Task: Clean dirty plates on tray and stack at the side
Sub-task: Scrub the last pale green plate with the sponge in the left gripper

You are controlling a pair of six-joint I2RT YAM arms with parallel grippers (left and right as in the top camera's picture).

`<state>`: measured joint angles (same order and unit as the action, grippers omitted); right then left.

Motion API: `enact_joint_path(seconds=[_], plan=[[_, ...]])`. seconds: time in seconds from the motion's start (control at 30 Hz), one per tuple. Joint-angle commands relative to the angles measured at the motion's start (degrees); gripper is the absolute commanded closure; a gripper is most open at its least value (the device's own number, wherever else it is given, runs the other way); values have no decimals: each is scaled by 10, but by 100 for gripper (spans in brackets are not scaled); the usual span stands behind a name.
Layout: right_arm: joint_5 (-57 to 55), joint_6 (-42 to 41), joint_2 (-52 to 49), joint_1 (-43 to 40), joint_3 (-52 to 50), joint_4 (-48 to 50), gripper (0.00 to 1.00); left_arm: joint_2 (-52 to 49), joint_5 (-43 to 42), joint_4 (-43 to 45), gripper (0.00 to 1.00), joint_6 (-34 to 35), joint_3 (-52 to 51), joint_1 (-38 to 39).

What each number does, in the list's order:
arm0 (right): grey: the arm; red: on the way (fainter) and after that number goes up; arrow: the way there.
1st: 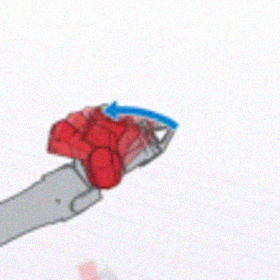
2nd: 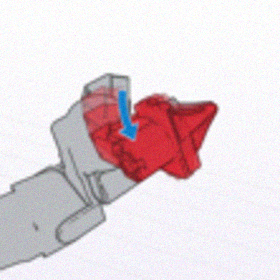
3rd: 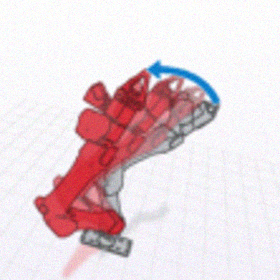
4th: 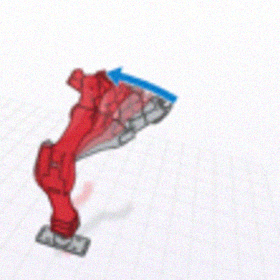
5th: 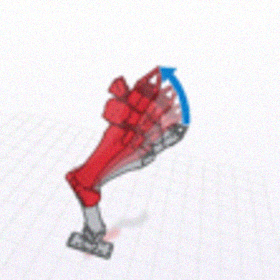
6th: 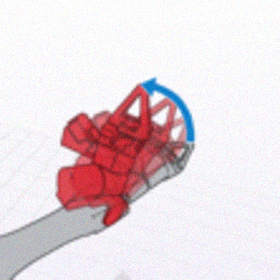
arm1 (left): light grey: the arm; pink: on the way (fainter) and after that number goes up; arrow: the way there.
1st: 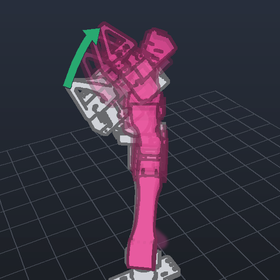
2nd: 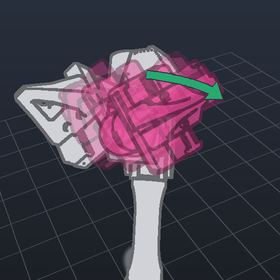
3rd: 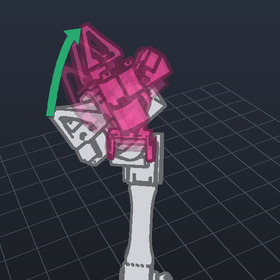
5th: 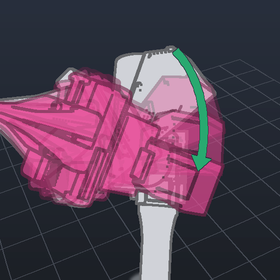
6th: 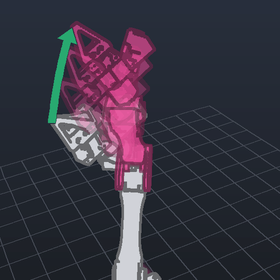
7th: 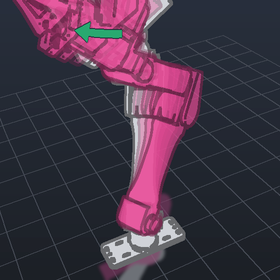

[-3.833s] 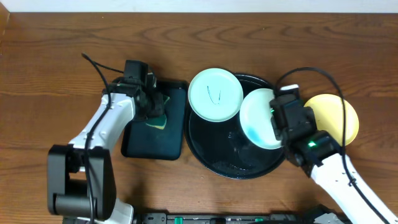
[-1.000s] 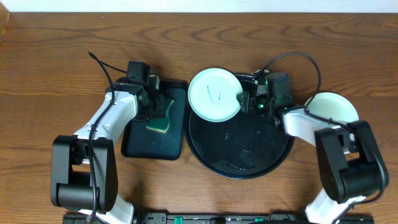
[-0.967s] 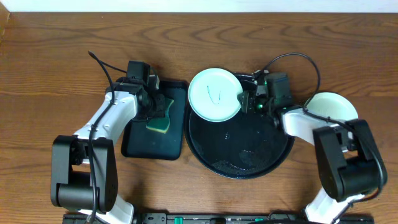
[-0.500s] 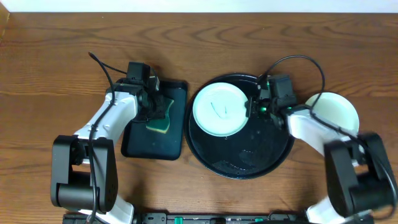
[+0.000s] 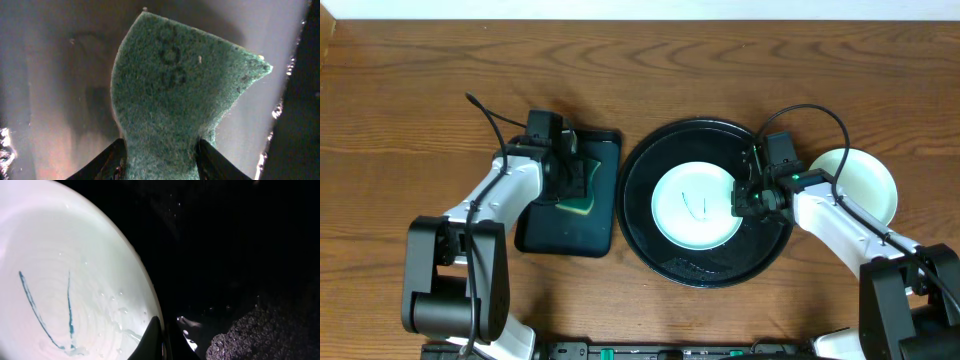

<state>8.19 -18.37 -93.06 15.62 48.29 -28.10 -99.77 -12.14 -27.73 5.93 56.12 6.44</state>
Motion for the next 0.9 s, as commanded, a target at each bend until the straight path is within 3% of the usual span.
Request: enact_joint_path(seconds=[0.0, 0.03, 0.1, 0.13, 0.73, 0.87], plan=[[-6, 8, -5, 4, 0, 0, 99, -2, -3, 25, 57, -3, -45, 11], [-6, 8, -5, 4, 0, 0, 99, -2, -3, 35, 63, -3, -53, 14], [-5, 8, -5, 5, 0, -2, 99, -2, -3, 39, 88, -3, -59, 16], [-4, 8, -5, 5, 0, -2, 99, -2, -3, 40, 93, -3, -58, 16], [-2, 8, -5, 6, 0, -3, 99, 150, -9, -33, 93, 3, 5, 16], [-2, 9, -5, 6, 0, -2, 99, 154, 42, -17, 93, 3, 5, 17]])
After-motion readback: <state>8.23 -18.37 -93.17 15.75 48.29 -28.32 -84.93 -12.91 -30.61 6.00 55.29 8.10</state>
